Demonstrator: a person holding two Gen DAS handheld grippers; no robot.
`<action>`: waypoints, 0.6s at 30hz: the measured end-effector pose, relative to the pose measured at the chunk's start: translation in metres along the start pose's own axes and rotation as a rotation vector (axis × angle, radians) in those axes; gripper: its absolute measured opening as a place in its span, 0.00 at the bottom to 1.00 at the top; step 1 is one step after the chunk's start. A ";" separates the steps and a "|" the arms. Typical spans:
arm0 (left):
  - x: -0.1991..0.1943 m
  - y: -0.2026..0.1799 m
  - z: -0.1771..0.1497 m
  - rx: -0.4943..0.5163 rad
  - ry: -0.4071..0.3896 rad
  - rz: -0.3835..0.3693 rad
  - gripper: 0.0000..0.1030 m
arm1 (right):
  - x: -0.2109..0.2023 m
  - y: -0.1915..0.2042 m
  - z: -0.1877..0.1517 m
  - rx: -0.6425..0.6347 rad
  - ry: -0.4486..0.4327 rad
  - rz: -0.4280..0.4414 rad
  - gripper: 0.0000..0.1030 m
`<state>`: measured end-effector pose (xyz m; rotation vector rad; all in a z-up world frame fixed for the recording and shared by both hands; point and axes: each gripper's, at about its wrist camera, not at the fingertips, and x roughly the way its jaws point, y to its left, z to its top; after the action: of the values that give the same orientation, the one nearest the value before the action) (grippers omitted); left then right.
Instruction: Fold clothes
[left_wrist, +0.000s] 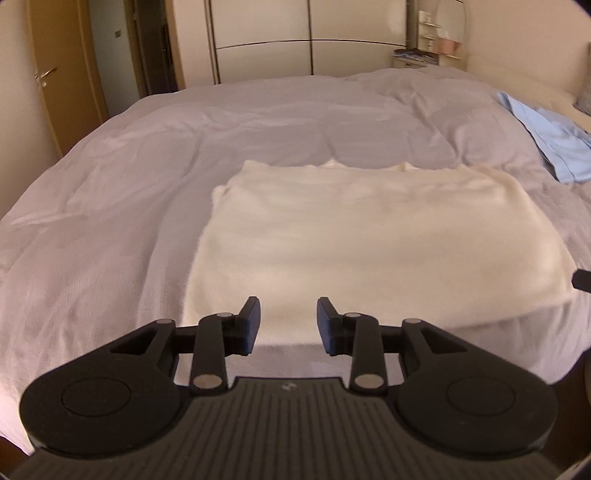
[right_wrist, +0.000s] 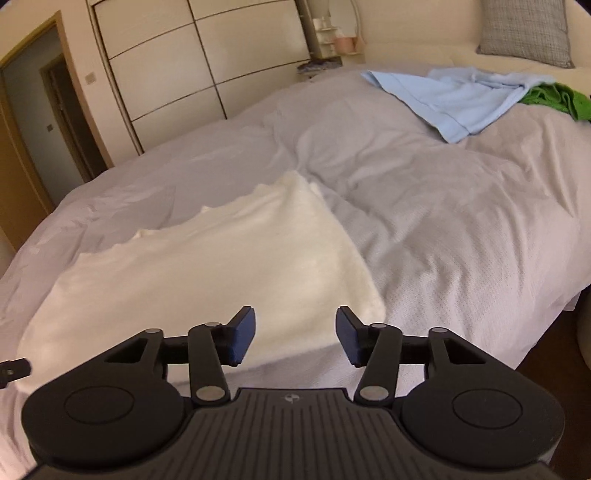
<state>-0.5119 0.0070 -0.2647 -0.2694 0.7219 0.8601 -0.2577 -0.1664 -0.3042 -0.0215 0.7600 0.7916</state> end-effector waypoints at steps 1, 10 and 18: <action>-0.004 -0.003 -0.002 0.008 -0.001 -0.003 0.29 | -0.004 0.000 -0.002 0.001 0.000 0.003 0.52; -0.021 -0.017 -0.009 0.046 -0.012 -0.012 0.31 | -0.034 -0.006 -0.019 0.034 -0.002 0.016 0.53; -0.015 -0.017 -0.010 0.057 0.005 -0.018 0.33 | -0.032 -0.006 -0.024 0.044 0.022 0.045 0.58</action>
<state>-0.5106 -0.0177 -0.2631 -0.2267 0.7470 0.8204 -0.2831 -0.1980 -0.3039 0.0258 0.8009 0.8182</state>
